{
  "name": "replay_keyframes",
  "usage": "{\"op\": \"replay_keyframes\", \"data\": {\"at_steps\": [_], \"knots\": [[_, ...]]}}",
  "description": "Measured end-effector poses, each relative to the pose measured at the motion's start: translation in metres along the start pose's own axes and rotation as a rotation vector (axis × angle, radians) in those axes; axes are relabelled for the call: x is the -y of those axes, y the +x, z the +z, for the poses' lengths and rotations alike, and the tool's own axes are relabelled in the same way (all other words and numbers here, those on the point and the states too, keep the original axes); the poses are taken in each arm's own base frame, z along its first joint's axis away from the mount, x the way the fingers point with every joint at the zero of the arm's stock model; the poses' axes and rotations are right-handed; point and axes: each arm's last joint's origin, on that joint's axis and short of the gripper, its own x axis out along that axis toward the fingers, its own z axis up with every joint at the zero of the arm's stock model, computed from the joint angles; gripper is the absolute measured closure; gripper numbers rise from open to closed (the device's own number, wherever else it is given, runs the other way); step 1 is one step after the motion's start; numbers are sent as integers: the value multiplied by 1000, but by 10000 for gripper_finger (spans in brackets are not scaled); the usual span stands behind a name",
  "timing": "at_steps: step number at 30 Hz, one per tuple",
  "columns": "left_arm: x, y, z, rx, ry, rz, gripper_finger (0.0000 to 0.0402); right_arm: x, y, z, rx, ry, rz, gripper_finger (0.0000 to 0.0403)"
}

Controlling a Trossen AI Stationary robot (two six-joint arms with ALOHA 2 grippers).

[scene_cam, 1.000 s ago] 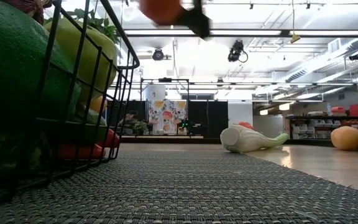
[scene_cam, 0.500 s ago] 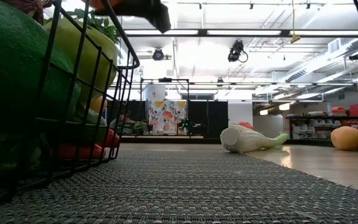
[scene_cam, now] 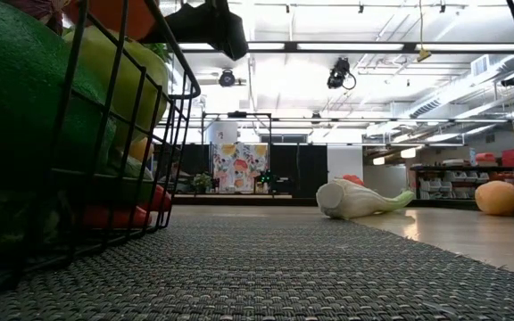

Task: Build produce basket
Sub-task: Put the orange into the wire basket, then put the yellow mango into the wire basket

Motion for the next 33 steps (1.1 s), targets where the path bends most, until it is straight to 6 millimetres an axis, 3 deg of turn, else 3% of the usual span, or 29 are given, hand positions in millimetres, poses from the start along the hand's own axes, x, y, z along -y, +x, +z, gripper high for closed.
{"op": "replay_keyframes", "data": {"at_steps": [23,27,33], "knots": [[-1,0,1,42,-85,48,223,-1,0,-3,-76,-53,62,3],[-2,0,2,61,-111,72,225,8,-1,-2,-120,-75,18,3],[-1,7,1,54,-178,85,224,29,-18,19,-185,-62,-36,3]]}}
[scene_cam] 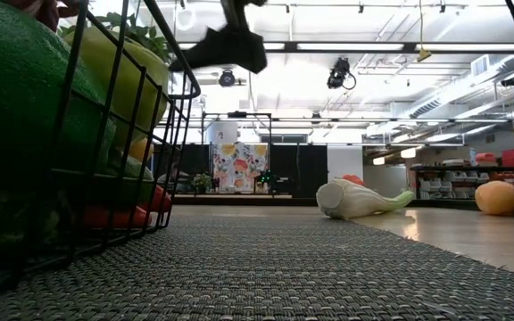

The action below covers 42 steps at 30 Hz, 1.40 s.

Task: Build produce basket
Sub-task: Put the yellow mango into the wire basket

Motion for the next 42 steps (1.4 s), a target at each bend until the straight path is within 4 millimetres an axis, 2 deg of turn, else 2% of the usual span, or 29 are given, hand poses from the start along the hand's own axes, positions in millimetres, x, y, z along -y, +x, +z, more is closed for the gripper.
{"op": "replay_keyframes", "data": {"at_steps": [3,9,16,21,26,34,42], "knots": [[3,7,-3,-9,-29,6,226,8,-14,11,6,-2,-5,4],[10,29,-13,-42,-26,41,229,11,-59,31,58,-68,-9,6],[14,48,-15,-35,-23,59,230,27,-96,28,-52,-152,-135,7],[14,56,-16,30,-9,126,230,43,-108,26,-146,-246,-231,7],[16,68,-13,132,-16,179,230,62,-113,23,-253,-260,-290,7],[23,82,-11,193,-19,151,230,97,-109,14,-362,-202,-373,7],[25,84,-12,139,17,100,230,129,-120,6,-395,-98,-534,7]]}}
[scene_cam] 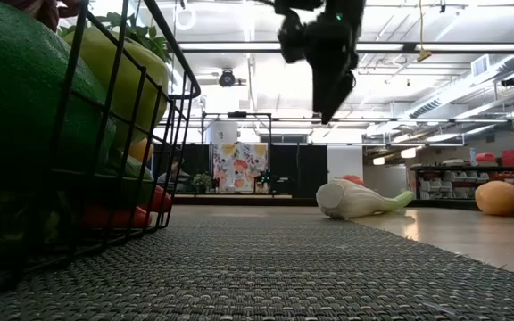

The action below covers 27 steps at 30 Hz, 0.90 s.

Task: Build produce basket
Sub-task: Put the yellow mango into the wire basket

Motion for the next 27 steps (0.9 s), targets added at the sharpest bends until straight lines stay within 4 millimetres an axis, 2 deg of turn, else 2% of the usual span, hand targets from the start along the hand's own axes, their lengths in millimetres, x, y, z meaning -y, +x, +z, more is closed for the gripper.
{"op": "replay_keyframes", "data": {"at_steps": [5,13,19,27], "knots": [[1,0,0,-14,30,-24,230,21,6,-22,-31,90,-70,7],[-2,4,9,30,54,-26,230,52,7,-78,-29,255,-133,7],[-10,9,16,51,43,0,230,75,7,-112,9,451,-194,7],[-18,14,25,81,14,26,230,101,36,-151,-122,685,-259,8]]}}
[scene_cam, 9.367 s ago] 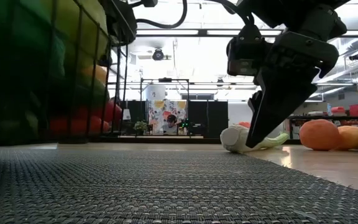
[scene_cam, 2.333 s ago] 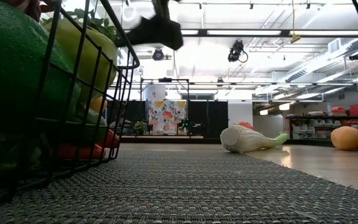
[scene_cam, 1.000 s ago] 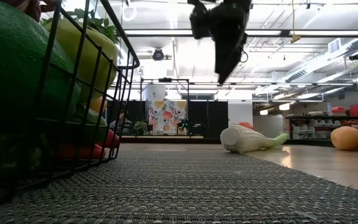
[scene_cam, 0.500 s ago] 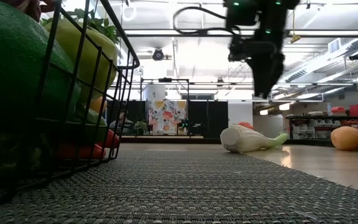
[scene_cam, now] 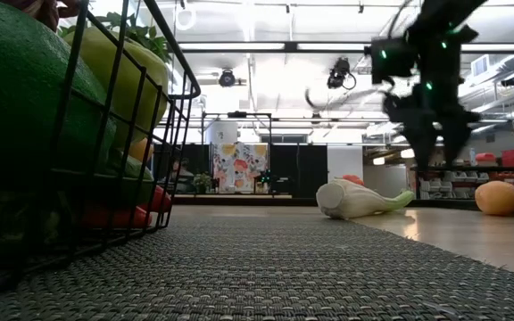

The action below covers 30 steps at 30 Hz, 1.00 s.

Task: Build produce basket
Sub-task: Put the yellow mango into the wire basket

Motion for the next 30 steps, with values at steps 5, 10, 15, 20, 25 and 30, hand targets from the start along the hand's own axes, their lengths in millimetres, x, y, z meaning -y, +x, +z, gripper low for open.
{"op": "replay_keyframes", "data": {"at_steps": [5,10,15,20,25,30], "knots": [[2,0,2,19,-13,-15,230,14,23,-13,-132,116,-33,15],[2,0,2,21,-38,-17,230,21,28,-17,-163,140,-73,23],[2,0,2,20,-32,-17,230,23,16,-10,-144,153,-82,30],[2,0,2,19,-28,-17,230,28,5,-8,-128,193,-152,31],[5,-3,-2,-2,-15,-25,230,34,6,-5,-103,272,-200,31],[10,-6,-9,-58,61,-65,230,42,7,-3,-112,375,-228,31]]}}
